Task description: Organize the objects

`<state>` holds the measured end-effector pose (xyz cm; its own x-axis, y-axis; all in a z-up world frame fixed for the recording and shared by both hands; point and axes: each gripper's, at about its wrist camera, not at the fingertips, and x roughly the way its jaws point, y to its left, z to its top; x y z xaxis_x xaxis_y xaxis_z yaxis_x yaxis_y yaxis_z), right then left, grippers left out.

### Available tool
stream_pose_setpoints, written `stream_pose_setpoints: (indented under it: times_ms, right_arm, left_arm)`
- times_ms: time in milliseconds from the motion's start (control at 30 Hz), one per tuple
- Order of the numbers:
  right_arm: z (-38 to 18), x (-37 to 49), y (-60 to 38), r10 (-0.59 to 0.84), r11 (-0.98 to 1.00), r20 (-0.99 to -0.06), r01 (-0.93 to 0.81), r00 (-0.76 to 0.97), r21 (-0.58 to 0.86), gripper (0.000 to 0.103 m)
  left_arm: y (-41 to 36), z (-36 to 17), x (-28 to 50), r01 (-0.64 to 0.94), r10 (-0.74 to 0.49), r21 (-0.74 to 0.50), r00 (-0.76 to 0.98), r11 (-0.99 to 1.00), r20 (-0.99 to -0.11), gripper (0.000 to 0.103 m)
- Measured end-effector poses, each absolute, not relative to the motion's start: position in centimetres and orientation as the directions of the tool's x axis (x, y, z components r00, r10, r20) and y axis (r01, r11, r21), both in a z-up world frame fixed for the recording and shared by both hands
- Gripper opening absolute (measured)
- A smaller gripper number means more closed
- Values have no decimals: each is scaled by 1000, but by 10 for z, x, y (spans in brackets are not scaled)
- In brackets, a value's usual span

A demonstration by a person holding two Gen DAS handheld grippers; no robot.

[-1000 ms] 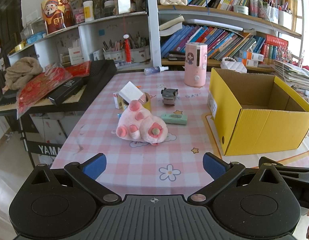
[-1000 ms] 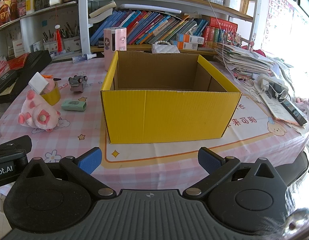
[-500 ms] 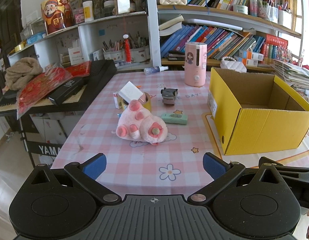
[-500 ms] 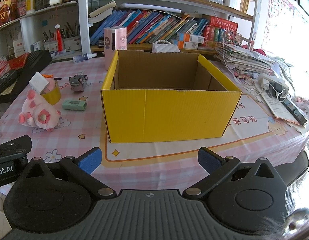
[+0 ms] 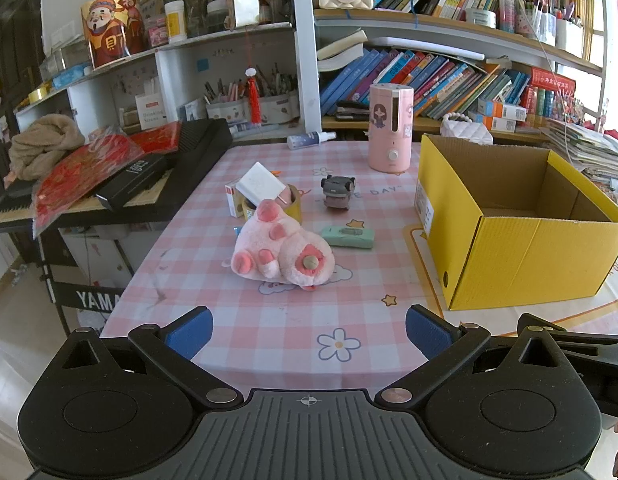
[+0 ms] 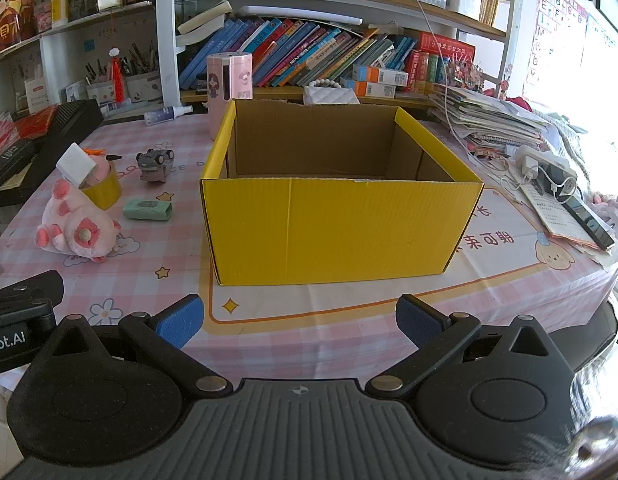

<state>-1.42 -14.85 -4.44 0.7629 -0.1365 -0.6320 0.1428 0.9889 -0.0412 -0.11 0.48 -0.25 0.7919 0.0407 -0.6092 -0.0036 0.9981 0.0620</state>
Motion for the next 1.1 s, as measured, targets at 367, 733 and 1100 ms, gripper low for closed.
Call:
stream_pose_setpoints:
  times_ms: [367,733,1100]
  right_arm:
    - [-45,-14,-146,-140,989,-632,144,763,-44,103]
    - [-44,-15,-146,-140,989,-631,144,763,-44,103]
    - [-38,-17,-149,-139,989,-623,144,770,-42,103]
  left_arm:
    - [5,-3,-1,-7,44,63,791,998,-610,103]
    - [8,-8,-3,-8,40,56,789,998,-613,103]
    - [5,0,-2,-9,39,53,798,999,-601,103]
